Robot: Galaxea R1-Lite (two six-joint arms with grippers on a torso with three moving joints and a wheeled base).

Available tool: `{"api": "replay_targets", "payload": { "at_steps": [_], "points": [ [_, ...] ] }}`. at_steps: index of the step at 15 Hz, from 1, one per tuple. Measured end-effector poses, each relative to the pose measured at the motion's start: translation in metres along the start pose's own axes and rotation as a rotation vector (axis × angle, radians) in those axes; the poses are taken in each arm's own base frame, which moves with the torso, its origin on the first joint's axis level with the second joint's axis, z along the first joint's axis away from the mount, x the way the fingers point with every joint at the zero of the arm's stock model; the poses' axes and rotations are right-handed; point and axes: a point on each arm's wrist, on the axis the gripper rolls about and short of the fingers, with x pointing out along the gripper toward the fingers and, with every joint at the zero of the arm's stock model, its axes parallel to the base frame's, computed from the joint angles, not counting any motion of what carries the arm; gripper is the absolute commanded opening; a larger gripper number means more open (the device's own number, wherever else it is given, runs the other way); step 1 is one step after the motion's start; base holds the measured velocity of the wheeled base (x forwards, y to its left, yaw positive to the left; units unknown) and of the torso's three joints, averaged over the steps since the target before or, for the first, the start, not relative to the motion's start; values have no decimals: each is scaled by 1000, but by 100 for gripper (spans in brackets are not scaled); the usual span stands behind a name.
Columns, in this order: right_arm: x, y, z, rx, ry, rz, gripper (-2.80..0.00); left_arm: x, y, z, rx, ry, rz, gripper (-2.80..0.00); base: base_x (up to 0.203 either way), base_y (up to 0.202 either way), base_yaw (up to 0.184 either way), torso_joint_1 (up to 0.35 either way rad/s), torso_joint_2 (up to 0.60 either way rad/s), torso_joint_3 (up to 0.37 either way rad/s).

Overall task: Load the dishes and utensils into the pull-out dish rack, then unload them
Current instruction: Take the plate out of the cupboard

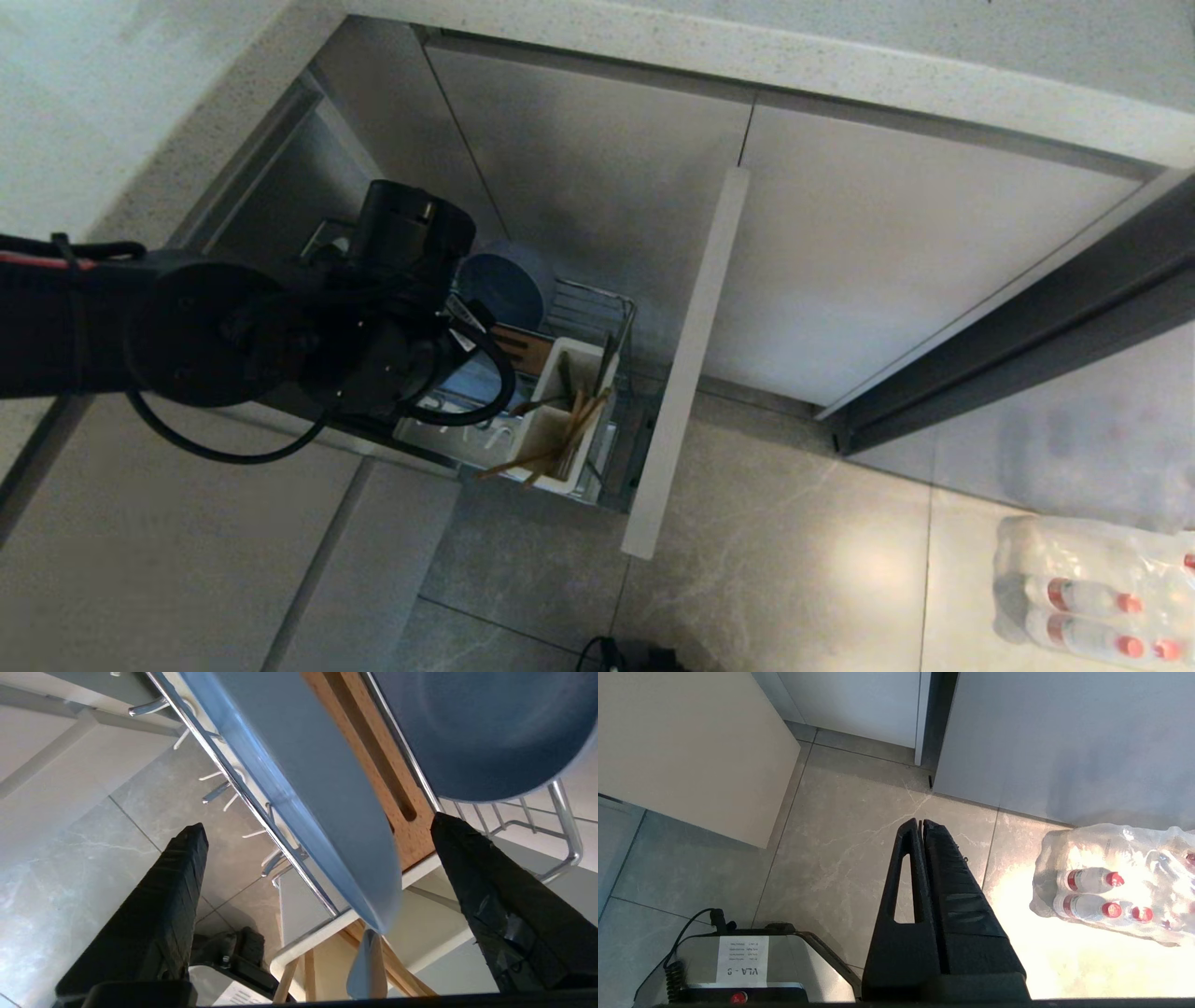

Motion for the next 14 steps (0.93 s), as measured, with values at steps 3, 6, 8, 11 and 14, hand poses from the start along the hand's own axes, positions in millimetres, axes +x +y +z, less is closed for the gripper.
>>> {"api": "replay_targets", "payload": {
  "at_steps": [3,6,8,11,14],
  "points": [
    [0,0,0,0,0,0,-280,2,0,-1,8,0,6,-280,0,0,0,0,0,0],
    [0,0,0,0,0,0,-280,3,0,-1,11,1,7,-280,0,0,0,0,0,0],
    [0,0,0,0,0,0,-280,3,0,-1,11,3,6,-280,0,0,0,0,0,0],
    [0,0,0,0,0,0,-280,1,0,0,5,0,-1,-280,0,0,0,0,0,0],
    [0,0,0,0,0,0,-280,-2,0,3,7,-4,-6,-280,0,0,0,0,0,0]
  ]
}}
